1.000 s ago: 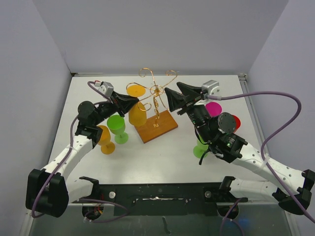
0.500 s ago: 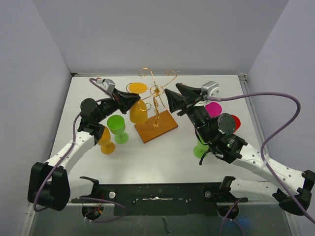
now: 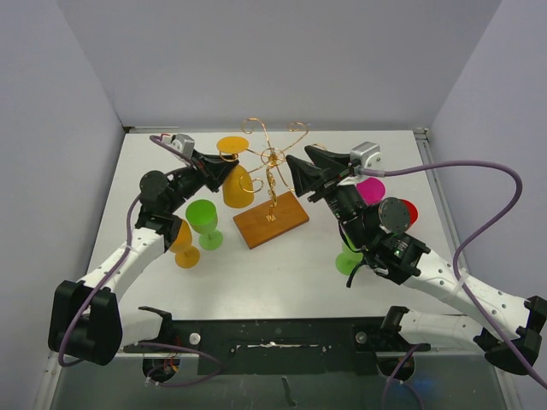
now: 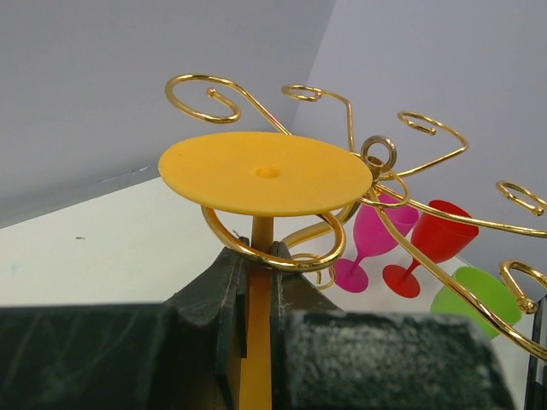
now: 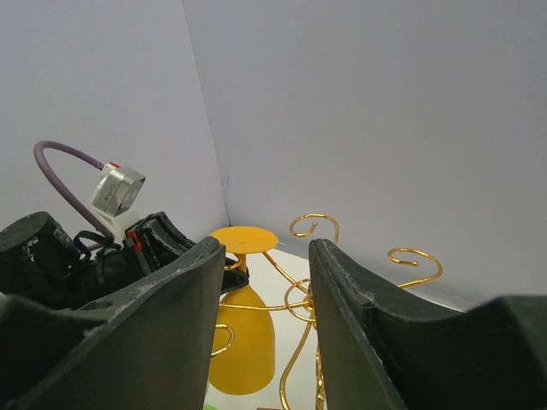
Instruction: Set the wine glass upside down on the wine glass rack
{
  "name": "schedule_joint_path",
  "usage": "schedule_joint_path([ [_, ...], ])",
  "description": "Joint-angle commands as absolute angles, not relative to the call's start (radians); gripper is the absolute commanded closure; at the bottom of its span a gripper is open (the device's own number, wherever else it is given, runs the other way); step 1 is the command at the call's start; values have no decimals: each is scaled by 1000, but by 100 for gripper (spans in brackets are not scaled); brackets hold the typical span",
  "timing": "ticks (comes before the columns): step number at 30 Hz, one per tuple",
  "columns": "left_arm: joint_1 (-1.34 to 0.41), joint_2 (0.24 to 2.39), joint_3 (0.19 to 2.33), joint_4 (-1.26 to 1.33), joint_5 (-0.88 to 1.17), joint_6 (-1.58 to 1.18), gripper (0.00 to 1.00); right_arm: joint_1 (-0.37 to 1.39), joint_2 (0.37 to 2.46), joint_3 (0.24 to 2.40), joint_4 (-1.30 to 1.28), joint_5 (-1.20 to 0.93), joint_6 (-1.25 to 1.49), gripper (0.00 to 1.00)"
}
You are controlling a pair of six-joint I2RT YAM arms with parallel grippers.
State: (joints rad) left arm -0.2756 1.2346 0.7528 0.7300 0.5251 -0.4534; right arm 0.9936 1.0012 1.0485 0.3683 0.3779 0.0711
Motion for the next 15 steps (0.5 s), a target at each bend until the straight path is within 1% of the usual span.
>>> schedule_joint_path([
  [1, -276, 1218, 790, 811, 473, -455, 100, 987, 974, 1054, 433, 362, 84, 55],
  [7, -277, 1172, 733, 841, 384, -443, 100, 986, 972, 1054, 430, 363, 87, 55],
  [15, -277, 1141, 684, 890, 404, -439, 100, 985, 969, 1054, 427, 360, 94, 55],
])
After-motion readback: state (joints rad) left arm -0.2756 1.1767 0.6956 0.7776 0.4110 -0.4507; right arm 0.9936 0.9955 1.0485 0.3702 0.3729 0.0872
